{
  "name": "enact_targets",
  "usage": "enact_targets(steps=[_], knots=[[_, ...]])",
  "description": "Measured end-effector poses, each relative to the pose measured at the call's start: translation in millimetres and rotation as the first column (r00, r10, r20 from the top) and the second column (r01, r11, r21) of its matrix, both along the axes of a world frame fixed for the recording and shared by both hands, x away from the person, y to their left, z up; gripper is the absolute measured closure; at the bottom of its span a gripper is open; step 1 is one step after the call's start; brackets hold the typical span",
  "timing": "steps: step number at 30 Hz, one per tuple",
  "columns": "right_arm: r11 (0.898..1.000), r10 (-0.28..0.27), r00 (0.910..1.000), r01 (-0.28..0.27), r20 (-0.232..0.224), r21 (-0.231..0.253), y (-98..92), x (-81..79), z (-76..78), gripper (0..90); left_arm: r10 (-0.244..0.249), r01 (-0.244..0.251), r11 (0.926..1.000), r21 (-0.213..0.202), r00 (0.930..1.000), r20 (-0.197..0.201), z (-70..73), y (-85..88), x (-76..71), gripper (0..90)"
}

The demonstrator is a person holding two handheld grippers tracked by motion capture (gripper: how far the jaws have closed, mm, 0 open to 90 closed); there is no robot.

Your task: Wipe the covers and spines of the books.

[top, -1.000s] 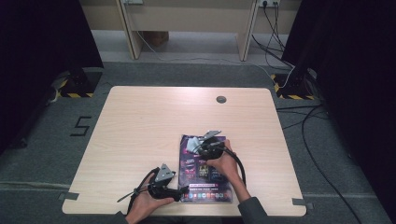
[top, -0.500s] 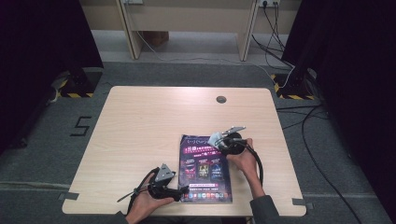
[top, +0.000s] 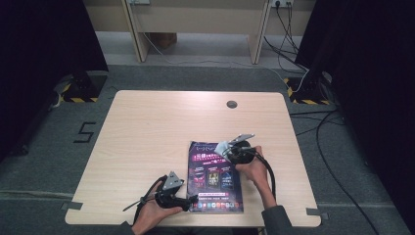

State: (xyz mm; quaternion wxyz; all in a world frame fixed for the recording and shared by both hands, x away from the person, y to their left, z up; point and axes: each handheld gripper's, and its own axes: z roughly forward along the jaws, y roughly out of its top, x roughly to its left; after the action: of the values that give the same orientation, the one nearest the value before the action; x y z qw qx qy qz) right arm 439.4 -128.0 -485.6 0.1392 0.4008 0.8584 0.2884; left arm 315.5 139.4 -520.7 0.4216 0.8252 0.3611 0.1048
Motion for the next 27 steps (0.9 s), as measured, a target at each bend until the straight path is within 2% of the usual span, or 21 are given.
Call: enact_targets(steps=[2, 4, 5, 7, 11, 13, 15, 17, 20, 21, 23, 24, 26, 27], knots=[[0.999, 0.038, 0.9992, -0.038, -0.011, 0.009, 10.0, -7.4, -0.1, 77.0, -0.003, 0.003, 1.0000, 0.000, 1.0000, -0.002, 0.2, -0.1, 0.8, 21.0], [0.995, 0.103, 0.9947, -0.103, -0.004, -0.007, 21.6, -19.8, 0.0, 76.8, -0.001, 0.001, 1.0000, 0.002, 1.0000, 0.000, 0.0, 0.2, 0.1, 21.0], [0.994, 0.106, 0.9944, -0.106, 0.002, -0.018, 22.5, -21.8, 0.1, 76.7, 0.001, -0.001, 1.0000, 0.001, 1.0000, 0.001, 0.0, 0.1, -0.4, 21.2], [0.996, 0.091, 0.9958, -0.091, -0.001, -0.014, 19.1, -20.6, -0.2, 75.9, -0.002, 0.002, 1.0000, -0.004, 1.0000, -0.003, 0.0, 0.0, 0.7, 21.2], [1.000, -0.021, 0.9996, 0.021, 0.019, -0.015, -2.6, -7.1, -1.1, 75.9, 0.001, -0.001, 1.0000, 0.003, 1.0000, -0.006, 1.2, -0.2, -0.9, 22.7], [0.997, -0.071, 0.9971, 0.071, 0.030, -0.009, -14.1, -2.1, -1.9, 75.9, -0.010, 0.010, 0.9999, 0.007, 0.9994, -0.033, 3.1, 0.3, 2.0, 22.3], [0.996, -0.091, 0.9953, 0.091, 0.032, 0.000, -21.8, -0.9, -2.5, 75.5, -0.012, 0.013, 0.9997, 0.019, 0.9986, -0.051, 5.0, 2.5, -1.3, 19.7], [0.996, -0.094, 0.9951, 0.094, 0.031, -0.007, -23.1, -1.3, -1.8, 75.2, -0.031, 0.033, 0.9992, 0.024, 0.9973, -0.066, 6.3, 4.0, -5.5, 19.5], [0.996, -0.092, 0.9954, 0.092, 0.028, -0.006, -22.2, -2.2, -2.3, 74.9, -0.025, 0.027, 0.9991, 0.032, 0.9979, -0.059, 5.9, 4.0, -8.3, 19.4], [0.996, -0.089, 0.9957, 0.090, 0.026, -0.021, -19.6, -4.0, -2.7, 74.3, -0.023, 0.025, 0.9990, 0.038, 0.9984, -0.052, 5.7, 3.2, -8.6, 19.3], [0.994, -0.086, 0.9943, 0.090, 0.063, -0.064, -13.0, -9.6, -2.9, 74.5, -0.018, 0.021, 0.9981, 0.058, 0.9989, -0.044, 5.4, 1.8, -7.7, 17.0], [0.994, -0.060, 0.9956, 0.066, 0.072, -0.090, -8.6, -13.1, -2.2, 74.5, -0.016, 0.019, 0.9980, 0.061, 0.9989, -0.045, 5.4, 1.8, -7.6, 14.9], [0.997, -0.022, 0.9982, 0.026, 0.056, -0.076, -1.9, -18.6, -2.0, 74.6, -0.008, 0.010, 0.9979, 0.063, 0.9993, -0.037, 5.1, 1.1, -8.9, 14.7], [0.997, 0.001, 0.9980, 0.004, 0.063, -0.082, 3.8, -23.2, -2.3, 74.7, -0.009, 0.011, 0.9977, 0.067, 0.9995, -0.030, 5.2, 0.3, -8.7, 14.2]])
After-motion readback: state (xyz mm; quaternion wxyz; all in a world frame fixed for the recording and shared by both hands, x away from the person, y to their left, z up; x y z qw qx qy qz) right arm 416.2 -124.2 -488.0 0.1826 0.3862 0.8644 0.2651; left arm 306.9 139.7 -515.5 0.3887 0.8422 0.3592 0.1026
